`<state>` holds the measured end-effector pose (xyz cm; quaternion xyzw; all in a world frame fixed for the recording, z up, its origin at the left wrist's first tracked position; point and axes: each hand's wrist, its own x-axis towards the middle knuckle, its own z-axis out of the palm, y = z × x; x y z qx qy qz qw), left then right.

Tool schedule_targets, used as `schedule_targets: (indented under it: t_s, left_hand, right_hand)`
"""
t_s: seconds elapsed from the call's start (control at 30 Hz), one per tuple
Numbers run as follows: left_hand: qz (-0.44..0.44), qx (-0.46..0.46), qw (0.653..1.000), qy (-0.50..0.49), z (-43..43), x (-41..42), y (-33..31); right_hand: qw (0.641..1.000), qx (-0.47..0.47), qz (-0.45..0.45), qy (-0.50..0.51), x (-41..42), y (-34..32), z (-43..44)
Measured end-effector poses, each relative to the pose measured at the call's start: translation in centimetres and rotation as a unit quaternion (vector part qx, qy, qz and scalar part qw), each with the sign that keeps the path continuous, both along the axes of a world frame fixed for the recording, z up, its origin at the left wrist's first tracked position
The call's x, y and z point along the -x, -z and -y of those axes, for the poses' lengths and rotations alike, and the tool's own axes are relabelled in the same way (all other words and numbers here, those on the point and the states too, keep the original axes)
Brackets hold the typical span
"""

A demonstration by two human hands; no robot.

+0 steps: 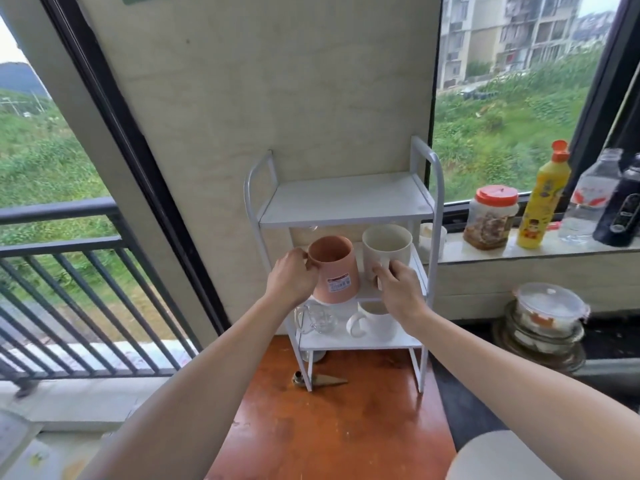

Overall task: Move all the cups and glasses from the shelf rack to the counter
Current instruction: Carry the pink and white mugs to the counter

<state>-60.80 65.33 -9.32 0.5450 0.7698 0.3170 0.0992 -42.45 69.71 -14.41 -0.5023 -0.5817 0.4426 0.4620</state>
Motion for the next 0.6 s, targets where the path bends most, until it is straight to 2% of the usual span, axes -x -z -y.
schedule_targets:
  t_s: [0.17, 0.47, 0.6]
  left_hand:
    - [0.222, -0.02, 0.974, -0.046, 0.8, 0.3, 0.9]
    - [0.307, -0.022, 0.951, -0.015, 3.6, -0.5, 2.0]
    - [0.408, -0.029, 0.912, 0.004, 4.8, -2.4, 2.0]
  right_hand:
    - [0.998, 0.034, -0.047, -0.008, -0.6, 0.0, -0.3]
    - [0.993, 0.081, -0.078, -0.019, -2.4, -0.7, 0.7]
    - [0.991, 0.085, -0.096, -0.023, -4.0, -1.2, 3.0]
